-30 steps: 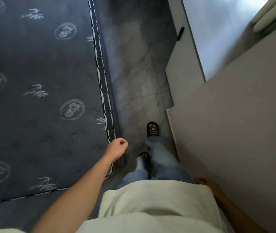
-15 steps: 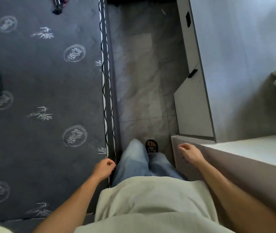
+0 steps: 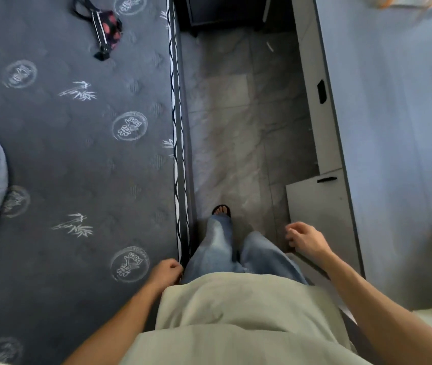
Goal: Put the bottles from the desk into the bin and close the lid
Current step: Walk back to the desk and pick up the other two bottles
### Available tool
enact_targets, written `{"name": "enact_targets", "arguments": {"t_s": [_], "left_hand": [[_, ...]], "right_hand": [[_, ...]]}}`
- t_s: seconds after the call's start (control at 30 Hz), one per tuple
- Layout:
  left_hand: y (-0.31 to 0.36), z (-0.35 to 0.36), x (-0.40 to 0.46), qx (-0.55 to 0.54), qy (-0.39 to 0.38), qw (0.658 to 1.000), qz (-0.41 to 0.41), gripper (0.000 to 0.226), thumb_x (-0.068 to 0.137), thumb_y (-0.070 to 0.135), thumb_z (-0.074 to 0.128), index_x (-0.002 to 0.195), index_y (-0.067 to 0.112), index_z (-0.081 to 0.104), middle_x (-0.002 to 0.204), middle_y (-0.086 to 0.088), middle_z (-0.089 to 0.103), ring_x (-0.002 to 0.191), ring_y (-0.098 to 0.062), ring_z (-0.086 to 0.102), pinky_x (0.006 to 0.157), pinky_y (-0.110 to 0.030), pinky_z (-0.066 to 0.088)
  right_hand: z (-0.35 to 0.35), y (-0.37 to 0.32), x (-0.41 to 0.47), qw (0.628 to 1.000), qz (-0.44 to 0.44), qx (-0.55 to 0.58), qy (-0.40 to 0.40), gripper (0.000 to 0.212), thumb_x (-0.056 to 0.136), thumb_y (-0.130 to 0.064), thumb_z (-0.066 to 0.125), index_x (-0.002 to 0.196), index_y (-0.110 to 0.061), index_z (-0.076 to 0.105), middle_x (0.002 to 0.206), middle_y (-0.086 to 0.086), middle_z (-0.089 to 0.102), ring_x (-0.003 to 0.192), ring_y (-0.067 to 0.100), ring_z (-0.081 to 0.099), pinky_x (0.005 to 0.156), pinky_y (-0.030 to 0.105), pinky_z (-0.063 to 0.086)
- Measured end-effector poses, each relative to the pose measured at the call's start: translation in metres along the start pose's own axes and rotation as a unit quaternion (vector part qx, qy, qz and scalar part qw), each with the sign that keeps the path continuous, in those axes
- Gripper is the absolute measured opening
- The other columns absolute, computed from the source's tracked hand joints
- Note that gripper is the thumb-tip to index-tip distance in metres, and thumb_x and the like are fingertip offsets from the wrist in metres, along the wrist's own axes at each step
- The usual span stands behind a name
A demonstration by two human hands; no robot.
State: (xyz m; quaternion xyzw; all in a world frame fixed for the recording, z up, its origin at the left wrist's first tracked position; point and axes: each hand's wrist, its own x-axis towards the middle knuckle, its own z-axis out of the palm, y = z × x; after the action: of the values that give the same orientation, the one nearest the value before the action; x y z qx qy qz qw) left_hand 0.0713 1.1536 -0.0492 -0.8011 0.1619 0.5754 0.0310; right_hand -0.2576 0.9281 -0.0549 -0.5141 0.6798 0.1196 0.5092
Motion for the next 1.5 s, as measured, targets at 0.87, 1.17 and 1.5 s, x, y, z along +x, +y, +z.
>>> {"name": "enact_targets", "arguments": {"t_s": [0.87,1.17,1.5], "left_hand": [[0.33,-0.206,0.125,0.16,0.034,0.984,0.066,0.024,0.099,0.026,0.058,0.111,0.018,0.077,0.121,-0.008,0.075,0.113,-0.027,0.069,0.085,-0.03,0.048],[0.394,-0.282,0.172,0.192,-0.021,0.98,0.045,0.026,0.099,0.023,0.06,0.117,0.011,0.075,0.125,-0.011,0.073,0.121,-0.026,0.066,0.084,-0.026,0.044],[0.618,-0.365,0.229,0.243,-0.008,0.958,0.154,0.02,0.09,0.024,0.055,0.091,0.022,0.075,0.103,-0.008,0.079,0.103,-0.032,0.072,0.094,-0.038,0.057]], "right_hand": [[-0.173,-0.215,0.194,0.997,0.028,0.07,0.008,0.024,0.096,-0.032,0.055,0.11,-0.023,0.071,0.101,-0.001,0.074,0.086,0.017,0.069,0.075,0.032,0.058],[-0.223,-0.321,0.28,0.994,-0.006,0.108,0.022,0.018,0.098,-0.034,0.053,0.106,-0.029,0.068,0.095,-0.005,0.075,0.081,0.013,0.073,0.077,0.029,0.061],[-0.222,-0.327,0.274,0.979,0.139,0.145,0.04,0.02,0.093,-0.03,0.057,0.104,-0.026,0.073,0.088,-0.002,0.076,0.082,0.018,0.073,0.09,0.039,0.058]]}}
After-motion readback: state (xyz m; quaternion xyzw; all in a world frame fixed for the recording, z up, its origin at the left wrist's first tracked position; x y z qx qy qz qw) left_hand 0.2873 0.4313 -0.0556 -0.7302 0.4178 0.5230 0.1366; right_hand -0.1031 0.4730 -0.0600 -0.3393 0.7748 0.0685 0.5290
